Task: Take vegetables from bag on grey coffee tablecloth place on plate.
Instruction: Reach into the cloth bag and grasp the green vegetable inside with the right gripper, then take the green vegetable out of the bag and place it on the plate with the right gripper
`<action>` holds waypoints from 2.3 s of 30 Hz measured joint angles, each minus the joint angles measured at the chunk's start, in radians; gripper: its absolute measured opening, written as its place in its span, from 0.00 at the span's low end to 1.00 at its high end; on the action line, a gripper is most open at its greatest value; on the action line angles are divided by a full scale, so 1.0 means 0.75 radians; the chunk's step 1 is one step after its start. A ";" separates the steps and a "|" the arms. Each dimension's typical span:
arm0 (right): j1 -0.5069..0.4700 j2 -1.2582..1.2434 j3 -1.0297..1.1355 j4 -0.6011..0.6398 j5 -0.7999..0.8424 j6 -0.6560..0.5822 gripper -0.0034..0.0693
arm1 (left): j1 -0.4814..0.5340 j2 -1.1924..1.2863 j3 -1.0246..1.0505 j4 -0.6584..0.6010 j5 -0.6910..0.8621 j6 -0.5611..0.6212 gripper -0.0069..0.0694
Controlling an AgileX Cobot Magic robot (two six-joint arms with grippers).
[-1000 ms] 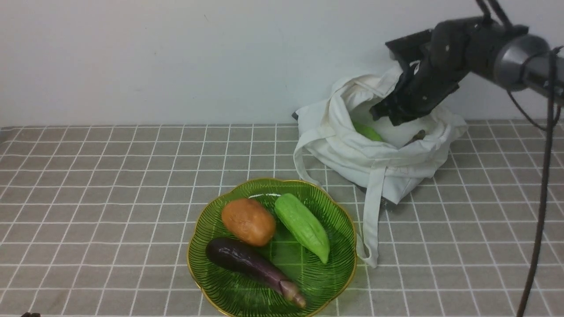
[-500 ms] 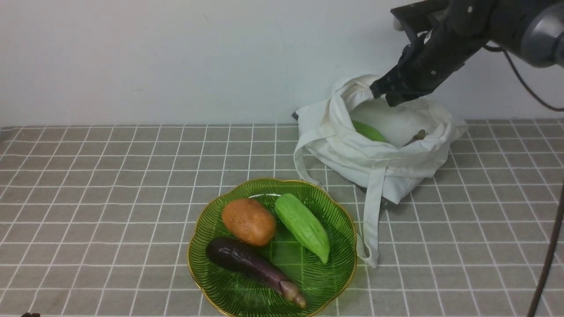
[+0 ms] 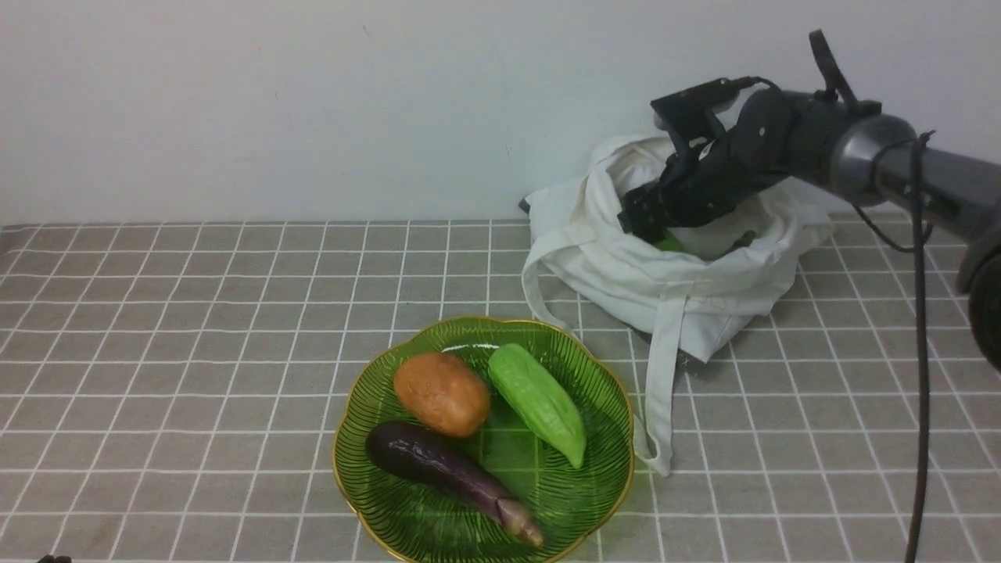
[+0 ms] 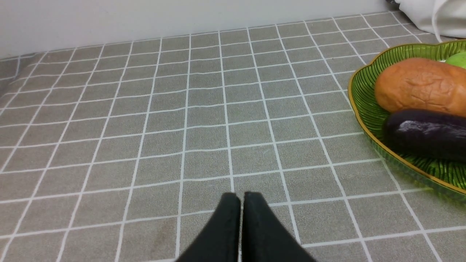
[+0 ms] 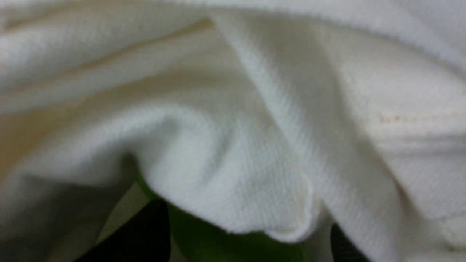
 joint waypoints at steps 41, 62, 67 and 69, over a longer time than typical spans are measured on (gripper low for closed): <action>0.193 -0.639 0.070 0.092 0.771 0.228 0.56 | 0.000 0.000 0.000 0.000 0.000 0.000 0.08; 0.559 -0.377 0.286 -0.104 0.753 0.473 0.82 | 0.000 0.000 0.000 0.000 0.000 0.000 0.08; 0.559 -0.453 0.286 -0.115 0.752 0.493 0.86 | 0.000 0.000 0.000 0.000 0.000 0.000 0.08; 0.559 -0.526 0.287 -0.134 0.752 0.496 0.83 | 0.000 0.000 0.000 0.000 0.000 0.000 0.08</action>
